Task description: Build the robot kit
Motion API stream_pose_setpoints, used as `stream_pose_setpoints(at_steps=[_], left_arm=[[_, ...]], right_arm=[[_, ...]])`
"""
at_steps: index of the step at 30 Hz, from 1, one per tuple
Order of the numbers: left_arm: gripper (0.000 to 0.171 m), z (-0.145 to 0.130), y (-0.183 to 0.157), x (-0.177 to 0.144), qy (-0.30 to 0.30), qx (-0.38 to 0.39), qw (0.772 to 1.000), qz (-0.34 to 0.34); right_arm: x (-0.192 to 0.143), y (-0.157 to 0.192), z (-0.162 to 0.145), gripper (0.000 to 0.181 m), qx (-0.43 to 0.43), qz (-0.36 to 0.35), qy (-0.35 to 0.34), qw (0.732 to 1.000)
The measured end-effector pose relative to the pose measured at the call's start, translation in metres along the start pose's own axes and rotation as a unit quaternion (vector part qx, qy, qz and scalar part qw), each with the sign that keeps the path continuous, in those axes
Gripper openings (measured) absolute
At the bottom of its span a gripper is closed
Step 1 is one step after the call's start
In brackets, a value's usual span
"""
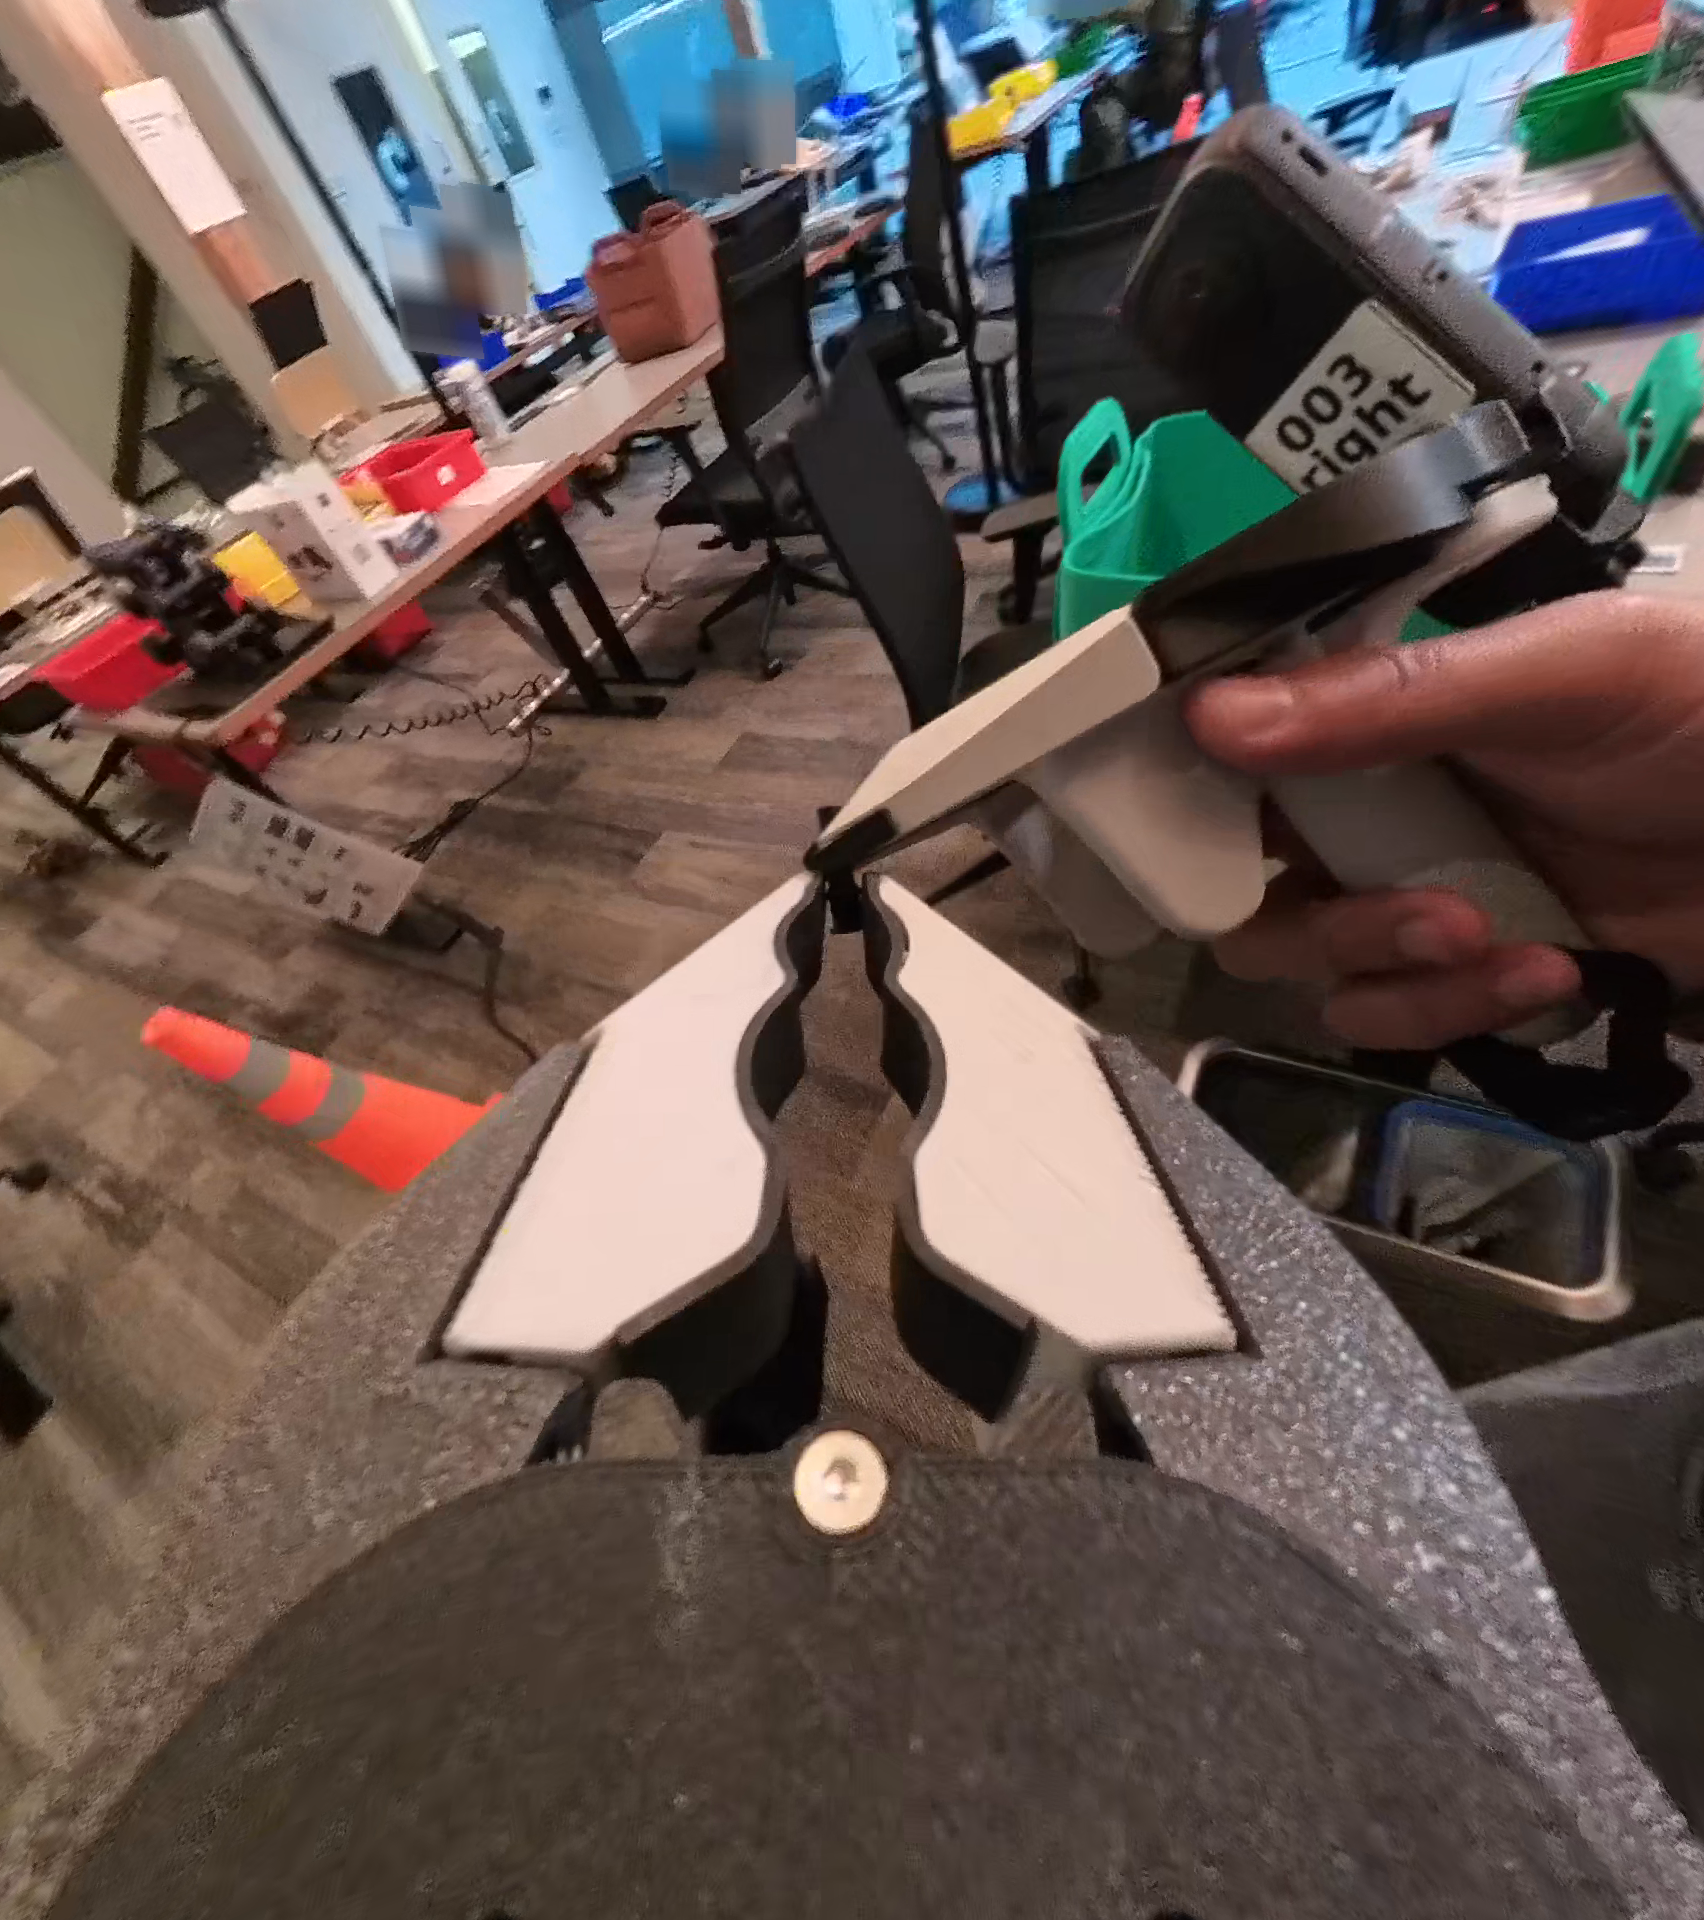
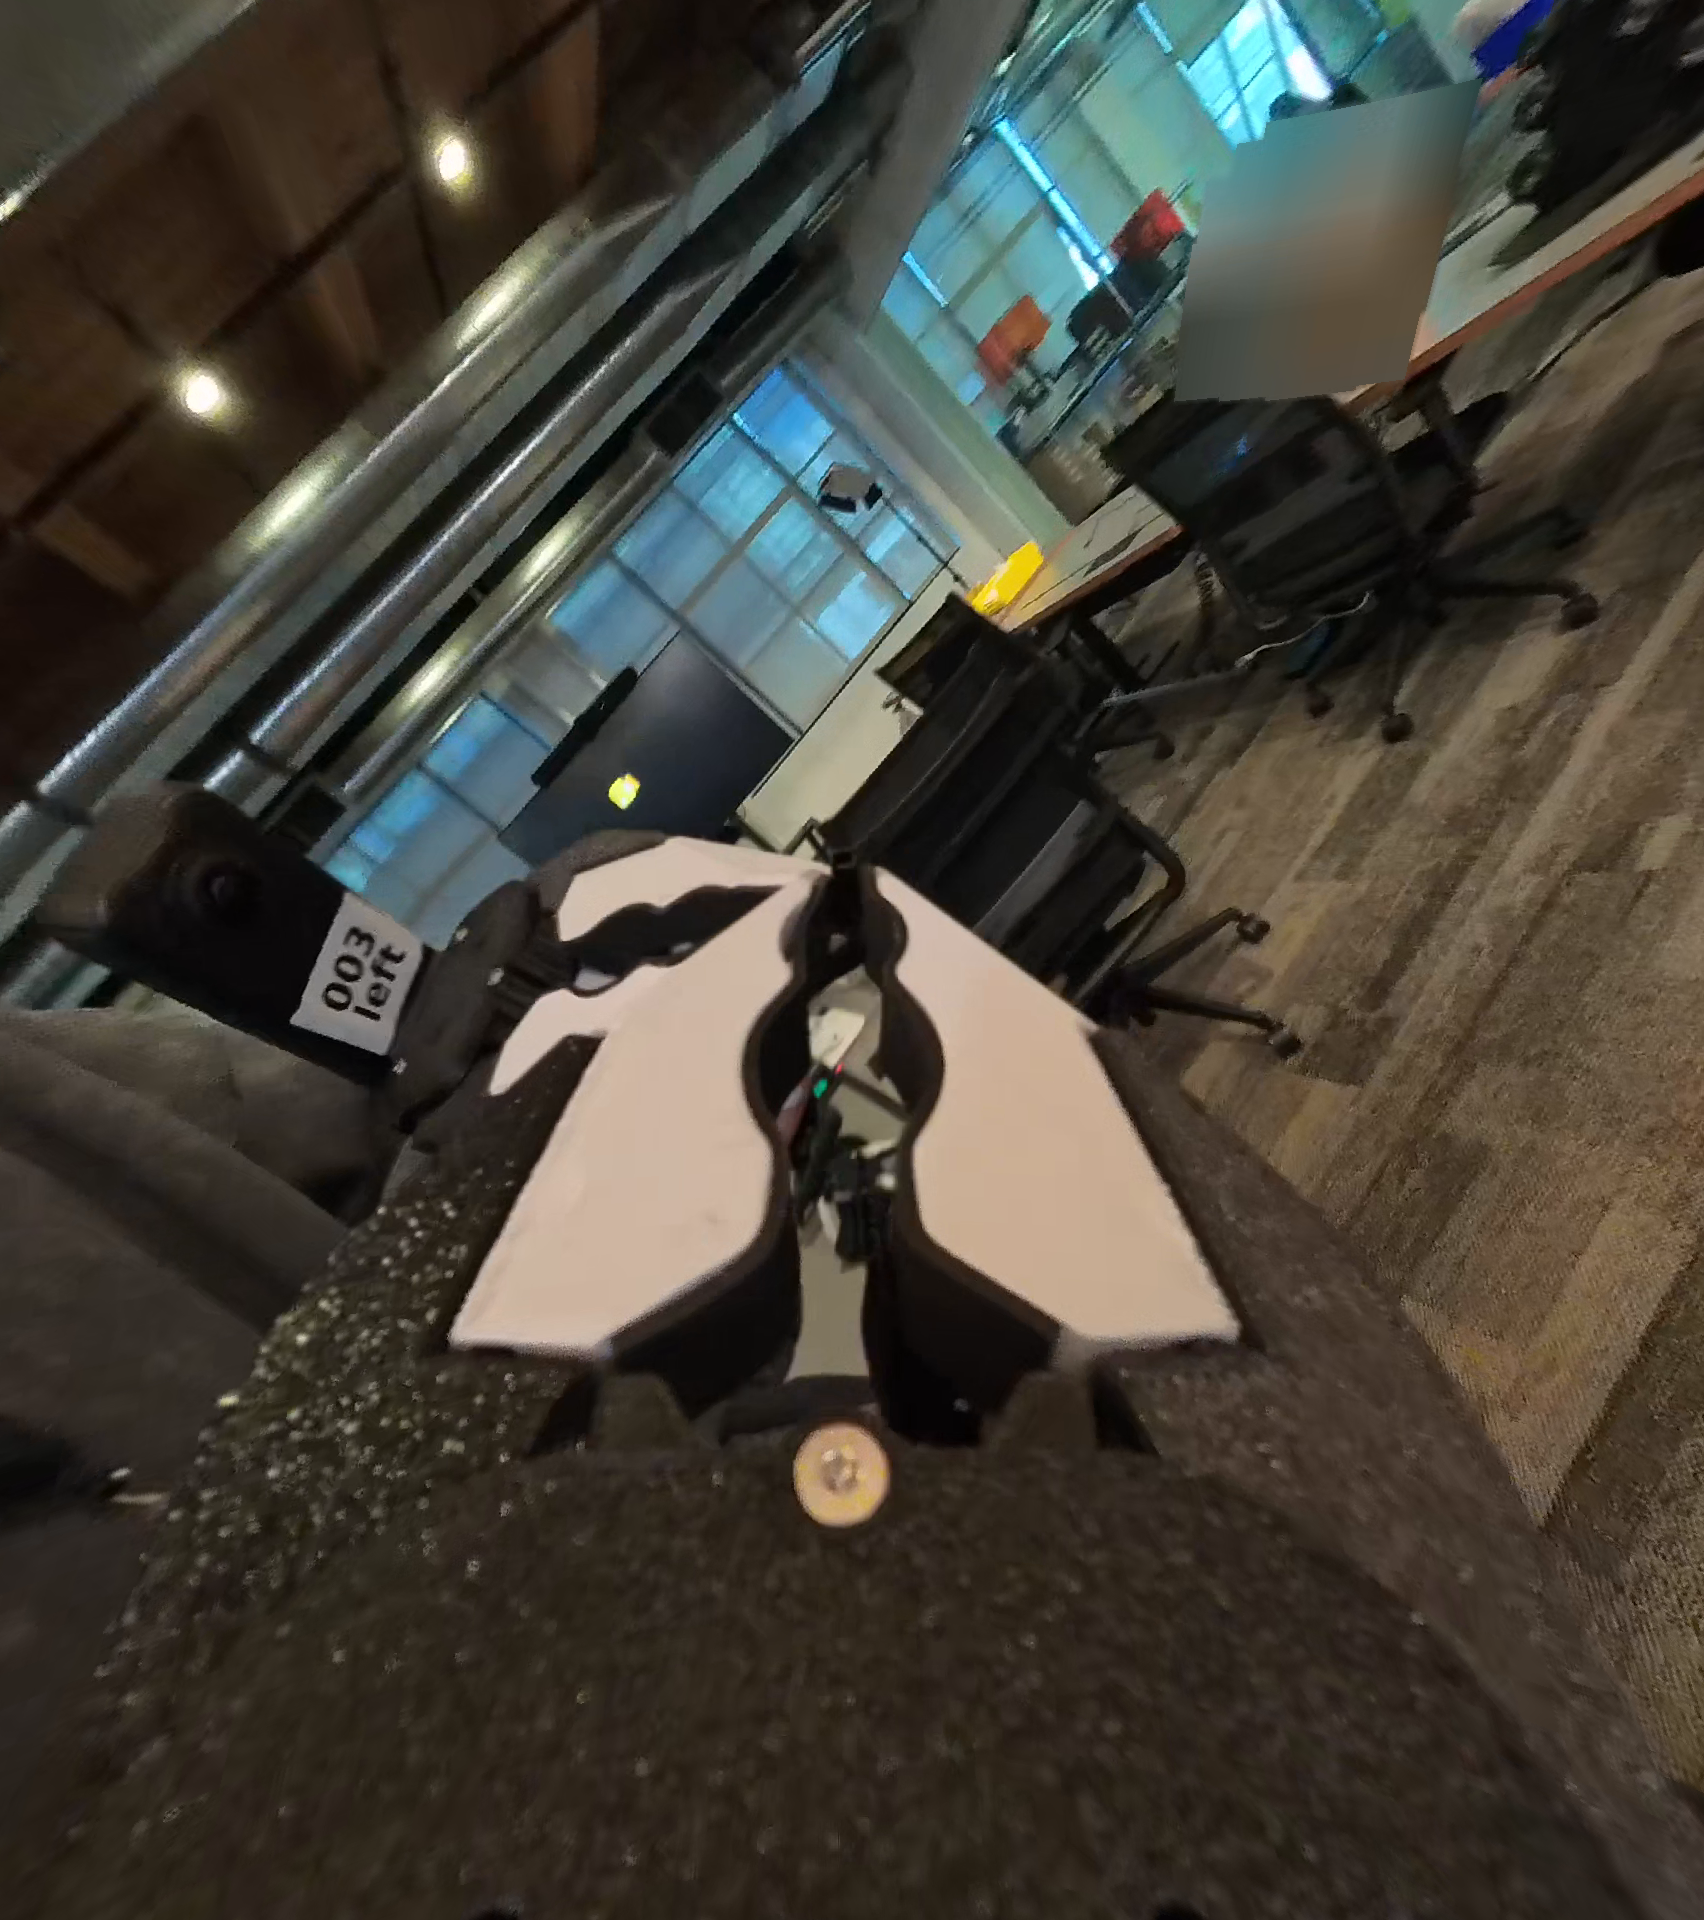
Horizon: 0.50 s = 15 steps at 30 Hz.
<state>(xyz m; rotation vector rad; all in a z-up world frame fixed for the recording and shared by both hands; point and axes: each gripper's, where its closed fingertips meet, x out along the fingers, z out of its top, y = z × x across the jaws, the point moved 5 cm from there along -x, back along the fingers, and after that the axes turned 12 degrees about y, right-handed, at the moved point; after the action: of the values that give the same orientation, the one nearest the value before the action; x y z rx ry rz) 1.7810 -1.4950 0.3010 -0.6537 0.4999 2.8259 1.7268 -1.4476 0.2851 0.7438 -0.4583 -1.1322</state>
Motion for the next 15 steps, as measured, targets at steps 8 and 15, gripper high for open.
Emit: stream_pose_setpoints(at_steps=[8, 15], left_arm=[[0.006, 0.041, 0.167, 0.153, -0.034, 0.069, 0.995, -0.068], [0.006, 0.083, 0.272, 0.344, -0.12, 0.128, 0.978, -0.11]], right_arm=[[0.038, -0.134, 0.166, 0.003, 0.026, -0.059, -0.09, 0.994], [0.015, -0.303, 0.299, 0.004, 0.151, 0.083, -0.207, 0.963]])
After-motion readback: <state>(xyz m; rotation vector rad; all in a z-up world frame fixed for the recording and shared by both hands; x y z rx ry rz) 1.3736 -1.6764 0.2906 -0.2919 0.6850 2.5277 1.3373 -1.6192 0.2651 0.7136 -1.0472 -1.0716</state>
